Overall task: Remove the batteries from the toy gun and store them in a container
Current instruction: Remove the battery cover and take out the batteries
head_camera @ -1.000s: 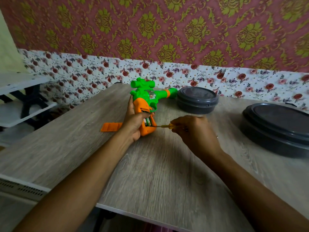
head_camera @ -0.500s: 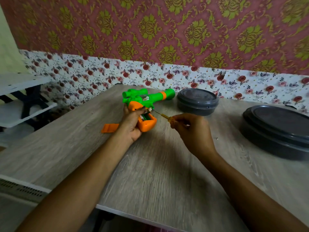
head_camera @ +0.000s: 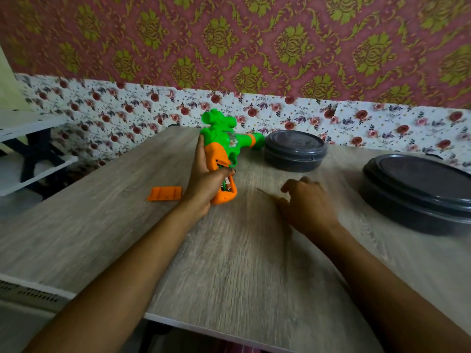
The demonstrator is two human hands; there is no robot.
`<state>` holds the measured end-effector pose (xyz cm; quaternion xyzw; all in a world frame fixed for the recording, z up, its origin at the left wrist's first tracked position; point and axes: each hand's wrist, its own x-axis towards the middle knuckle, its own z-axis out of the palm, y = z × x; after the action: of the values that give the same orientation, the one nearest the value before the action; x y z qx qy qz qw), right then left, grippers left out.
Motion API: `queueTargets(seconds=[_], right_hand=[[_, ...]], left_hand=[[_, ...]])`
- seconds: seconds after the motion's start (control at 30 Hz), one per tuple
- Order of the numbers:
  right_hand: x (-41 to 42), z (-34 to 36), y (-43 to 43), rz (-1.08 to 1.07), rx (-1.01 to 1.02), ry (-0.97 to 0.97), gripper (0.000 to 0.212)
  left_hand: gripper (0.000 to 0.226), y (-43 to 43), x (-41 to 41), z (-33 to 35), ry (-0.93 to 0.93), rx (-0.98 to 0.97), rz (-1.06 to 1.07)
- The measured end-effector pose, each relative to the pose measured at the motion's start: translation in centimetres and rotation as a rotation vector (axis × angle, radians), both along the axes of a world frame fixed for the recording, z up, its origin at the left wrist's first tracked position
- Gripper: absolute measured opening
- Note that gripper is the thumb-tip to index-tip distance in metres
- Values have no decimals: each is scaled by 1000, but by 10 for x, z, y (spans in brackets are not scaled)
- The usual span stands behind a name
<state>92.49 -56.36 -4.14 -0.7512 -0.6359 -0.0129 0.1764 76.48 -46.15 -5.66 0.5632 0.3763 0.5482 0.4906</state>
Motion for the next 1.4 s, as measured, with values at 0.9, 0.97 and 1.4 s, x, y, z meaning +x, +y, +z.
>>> queueTargets(seconds=[0.9, 0.97, 1.4], right_hand=[[19, 7, 7, -39, 330, 407, 38], [40, 3, 8, -101, 227, 275, 36], [40, -2, 11, -13, 123, 109, 28]], left_hand=[[83, -17, 13, 3, -152, -34, -38], [78, -15, 14, 0, -217, -107, -44], [71, -8, 5, -1, -310, -234, -104]])
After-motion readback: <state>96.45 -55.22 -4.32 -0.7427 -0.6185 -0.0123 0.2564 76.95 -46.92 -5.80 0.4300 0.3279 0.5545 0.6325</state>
